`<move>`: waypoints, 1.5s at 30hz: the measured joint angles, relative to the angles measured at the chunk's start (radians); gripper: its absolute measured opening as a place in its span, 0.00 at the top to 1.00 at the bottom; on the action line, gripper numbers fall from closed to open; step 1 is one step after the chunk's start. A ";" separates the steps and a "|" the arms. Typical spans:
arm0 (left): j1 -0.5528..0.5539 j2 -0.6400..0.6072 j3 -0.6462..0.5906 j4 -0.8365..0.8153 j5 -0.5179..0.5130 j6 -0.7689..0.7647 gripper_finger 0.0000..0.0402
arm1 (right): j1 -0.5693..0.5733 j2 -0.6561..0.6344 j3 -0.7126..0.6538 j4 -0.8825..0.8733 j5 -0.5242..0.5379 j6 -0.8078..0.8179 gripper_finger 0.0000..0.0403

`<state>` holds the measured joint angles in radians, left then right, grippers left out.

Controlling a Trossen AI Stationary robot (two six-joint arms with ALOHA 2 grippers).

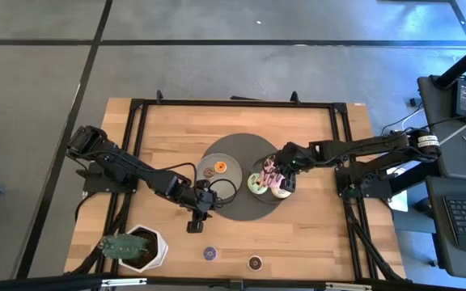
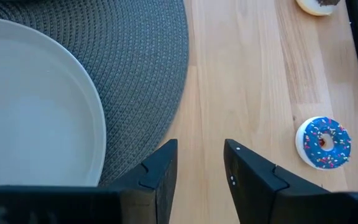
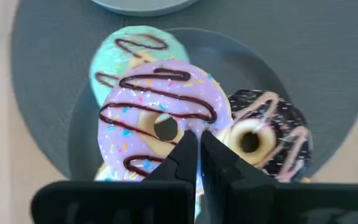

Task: Pick & Place donuts
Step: Put the large purple donut on the black plate, then put the small violet donut on the gray plate

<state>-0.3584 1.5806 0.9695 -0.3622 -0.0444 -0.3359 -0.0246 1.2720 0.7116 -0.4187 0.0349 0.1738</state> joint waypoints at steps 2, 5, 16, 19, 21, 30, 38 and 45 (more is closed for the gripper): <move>0.000 0.000 0.000 0.000 0.000 0.000 0.68 | 0.000 0.000 0.000 -0.001 -0.006 0.000 0.97; 0.000 0.000 0.000 0.000 0.000 -0.001 0.69 | 0.000 0.000 0.000 0.001 -0.006 0.000 0.97; 0.000 0.000 0.000 0.000 0.000 -0.002 0.69 | 0.000 0.058 0.000 0.024 -0.003 -0.018 0.97; 0.000 0.000 0.000 0.000 0.000 -0.002 0.70 | 0.000 0.064 0.000 0.024 -0.003 -0.024 0.97; 0.000 0.000 0.000 0.000 0.000 -0.002 0.69 | 0.000 0.063 0.000 0.024 -0.003 -0.025 0.97; 0.000 0.000 0.000 0.000 0.000 -0.002 0.70 | 0.001 0.063 0.012 -0.003 0.040 -0.048 0.84; 0.000 0.000 0.000 0.000 0.000 -0.002 0.69 | 0.001 0.063 0.041 -0.029 0.052 -0.046 0.66; -0.004 0.000 0.000 0.004 0.035 -0.014 0.70 | 0.018 0.013 0.105 -0.080 0.042 -0.028 0.62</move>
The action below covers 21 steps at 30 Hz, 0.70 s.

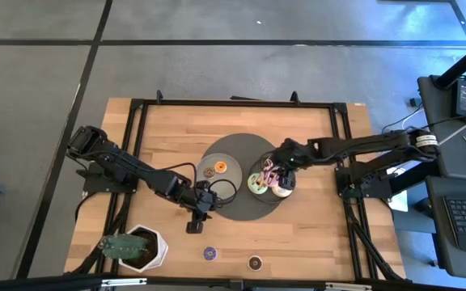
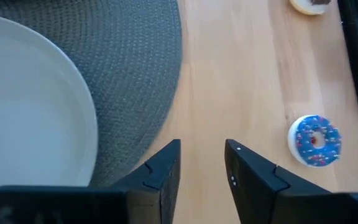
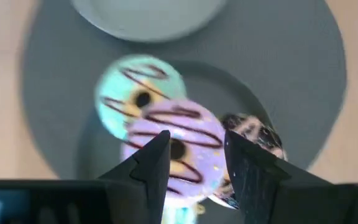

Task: Pick & Place donuts
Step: Put the small violet donut on the gray plate

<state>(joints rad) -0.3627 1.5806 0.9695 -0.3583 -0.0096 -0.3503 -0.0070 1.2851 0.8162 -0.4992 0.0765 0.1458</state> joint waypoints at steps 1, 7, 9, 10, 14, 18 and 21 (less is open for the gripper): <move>-0.006 0.000 0.000 0.010 0.012 -0.014 0.70 | 0.015 -0.019 0.002 0.001 -0.005 0.003 0.62; -0.060 0.000 0.000 0.147 0.049 -0.040 0.70 | 0.127 -0.166 -0.048 0.008 0.086 0.063 0.62; -0.076 0.000 0.000 0.190 0.047 -0.040 0.71 | 0.162 -0.198 -0.062 0.018 0.166 0.092 0.62; -0.084 0.000 0.000 0.209 0.048 -0.040 0.71 | 0.177 -0.211 -0.069 0.028 0.201 0.105 0.62; -0.111 0.000 0.000 0.266 0.055 -0.039 0.70 | 0.223 -0.222 -0.102 0.081 0.300 0.110 0.62; -0.122 0.000 0.000 0.289 0.029 0.018 0.70 | 0.238 -0.215 -0.139 0.138 0.306 0.117 0.62; -0.122 0.000 0.000 0.288 0.029 -0.016 0.71 | 0.248 -0.215 -0.165 0.145 0.306 0.145 0.62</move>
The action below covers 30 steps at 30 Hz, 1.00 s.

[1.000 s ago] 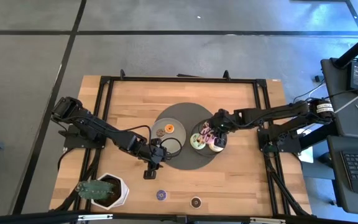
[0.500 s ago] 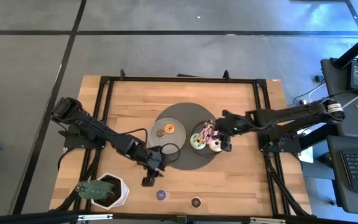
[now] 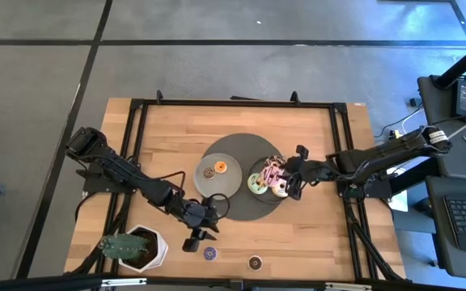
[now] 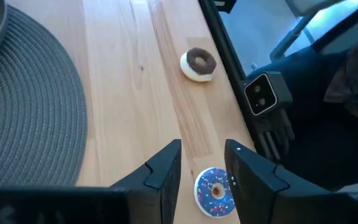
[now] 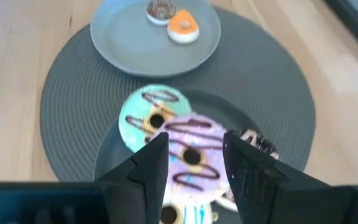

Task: Pick & Place donuts
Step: Put the small violet donut on the gray plate

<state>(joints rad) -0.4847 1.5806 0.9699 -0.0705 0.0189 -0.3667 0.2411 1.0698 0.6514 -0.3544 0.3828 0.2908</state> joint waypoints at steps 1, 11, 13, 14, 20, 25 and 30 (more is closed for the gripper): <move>0.000 0.000 0.000 0.000 0.000 -0.010 0.71 | 0.003 0.000 -0.010 0.001 0.000 0.011 0.62; -0.047 0.064 0.000 -0.012 -0.004 -0.031 0.70 | 0.013 0.002 -0.079 0.080 0.000 0.020 0.62; -0.061 0.092 0.000 -0.015 -0.006 -0.050 0.70 | 0.013 0.002 -0.079 0.088 0.000 0.016 0.62; -0.068 0.106 0.000 -0.016 -0.014 -0.057 0.70 | 0.013 0.002 -0.079 0.095 0.000 0.014 0.62; -0.099 0.181 0.000 0.011 -0.047 -0.092 0.70 | 0.013 0.002 -0.079 0.113 -0.001 -0.006 0.62; -0.113 0.220 0.000 0.084 -0.051 -0.094 0.70 | 0.013 0.002 -0.079 0.112 -0.001 -0.005 0.62; -0.116 0.252 0.000 0.078 -0.061 -0.109 0.71 | 0.013 0.002 -0.079 0.112 -0.014 -0.004 0.62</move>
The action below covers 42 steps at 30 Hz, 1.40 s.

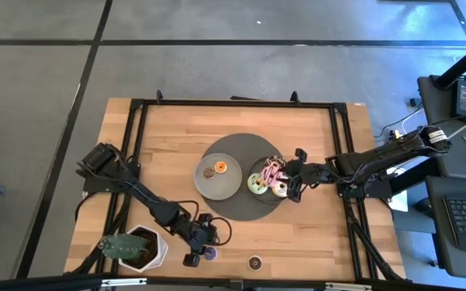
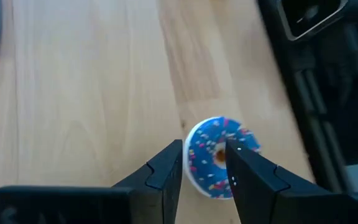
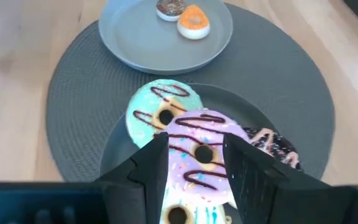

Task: Pick & Place donuts
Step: Put the small violet donut on the gray plate

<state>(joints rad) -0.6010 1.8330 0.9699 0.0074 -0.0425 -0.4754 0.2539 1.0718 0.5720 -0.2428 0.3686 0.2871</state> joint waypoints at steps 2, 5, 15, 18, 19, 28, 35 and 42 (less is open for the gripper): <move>0.000 0.018 0.000 0.000 -0.002 -0.001 0.71 | 0.000 0.000 0.000 0.000 -0.005 0.000 0.62; 0.000 0.032 0.000 0.001 0.000 -0.002 0.71 | 0.000 0.000 0.000 -0.001 -0.006 0.000 0.62; 0.000 0.038 0.000 0.018 0.008 -0.002 0.70 | 0.000 0.000 0.000 -0.002 -0.006 -0.002 0.62; 0.000 0.038 0.000 0.020 0.008 -0.002 0.70 | 0.000 0.000 0.000 -0.002 -0.006 -0.002 0.62; 0.000 0.038 0.000 0.019 0.008 -0.002 0.71 | 0.000 0.000 0.000 -0.002 -0.006 -0.002 0.62; 0.007 0.036 0.000 0.035 0.021 -0.001 0.81 | 0.000 0.000 0.000 -0.002 -0.006 -0.003 0.62; 0.040 -0.014 0.000 0.034 0.070 -0.002 0.96 | 0.000 0.000 0.000 -0.007 -0.005 -0.004 0.62; 0.114 -0.148 0.000 -0.030 0.057 -0.008 0.98 | 0.000 0.000 0.000 -0.012 -0.005 -0.007 0.62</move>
<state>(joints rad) -0.4870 1.6853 0.9695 -0.0222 0.0147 -0.4836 0.2541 1.0718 0.5720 -0.2550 0.3637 0.2801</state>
